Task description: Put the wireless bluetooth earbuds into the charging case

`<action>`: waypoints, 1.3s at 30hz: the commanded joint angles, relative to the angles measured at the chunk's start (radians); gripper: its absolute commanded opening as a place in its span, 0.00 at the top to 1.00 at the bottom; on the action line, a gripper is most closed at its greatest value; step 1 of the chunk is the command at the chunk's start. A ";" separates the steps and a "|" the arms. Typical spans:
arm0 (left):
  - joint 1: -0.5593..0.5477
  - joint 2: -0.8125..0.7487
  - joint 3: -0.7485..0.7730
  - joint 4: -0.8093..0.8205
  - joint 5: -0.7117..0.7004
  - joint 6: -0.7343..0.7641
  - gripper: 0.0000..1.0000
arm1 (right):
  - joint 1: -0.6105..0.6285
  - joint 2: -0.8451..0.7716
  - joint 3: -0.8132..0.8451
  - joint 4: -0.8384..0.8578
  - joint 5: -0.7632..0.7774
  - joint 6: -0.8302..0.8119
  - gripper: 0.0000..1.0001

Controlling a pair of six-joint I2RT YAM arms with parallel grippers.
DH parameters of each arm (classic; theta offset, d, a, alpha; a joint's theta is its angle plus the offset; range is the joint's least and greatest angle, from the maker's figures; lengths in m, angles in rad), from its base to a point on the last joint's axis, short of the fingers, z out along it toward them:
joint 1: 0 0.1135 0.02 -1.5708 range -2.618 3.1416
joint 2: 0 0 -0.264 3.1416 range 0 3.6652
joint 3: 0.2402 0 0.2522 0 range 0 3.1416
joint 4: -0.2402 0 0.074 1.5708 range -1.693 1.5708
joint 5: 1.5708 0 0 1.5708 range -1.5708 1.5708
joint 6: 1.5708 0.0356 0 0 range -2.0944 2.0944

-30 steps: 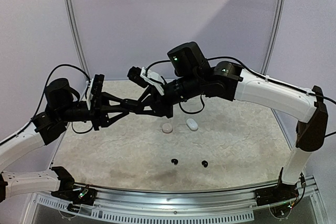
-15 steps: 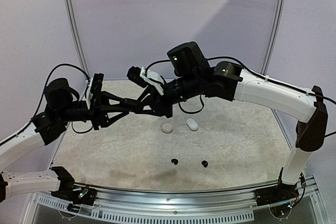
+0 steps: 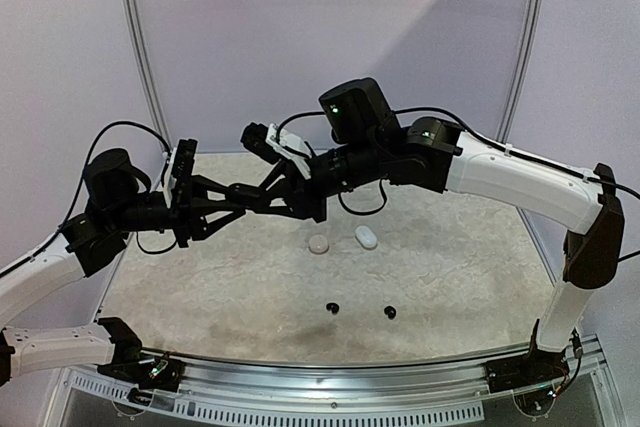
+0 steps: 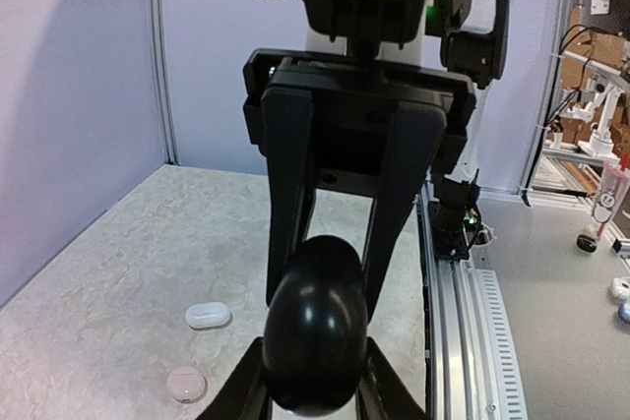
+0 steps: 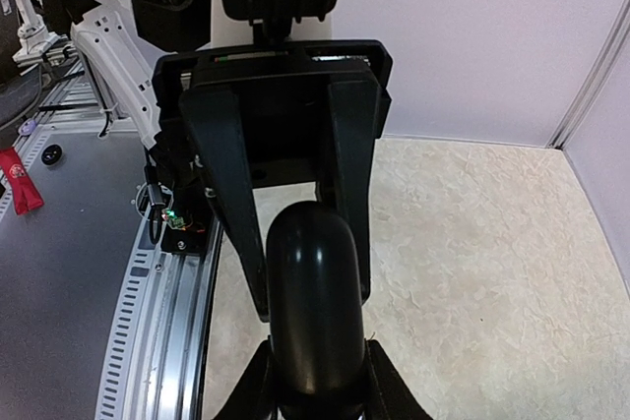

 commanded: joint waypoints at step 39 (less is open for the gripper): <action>-0.008 -0.022 0.025 -0.237 0.035 0.386 1.00 | -0.020 -0.003 0.009 0.045 0.118 0.031 0.39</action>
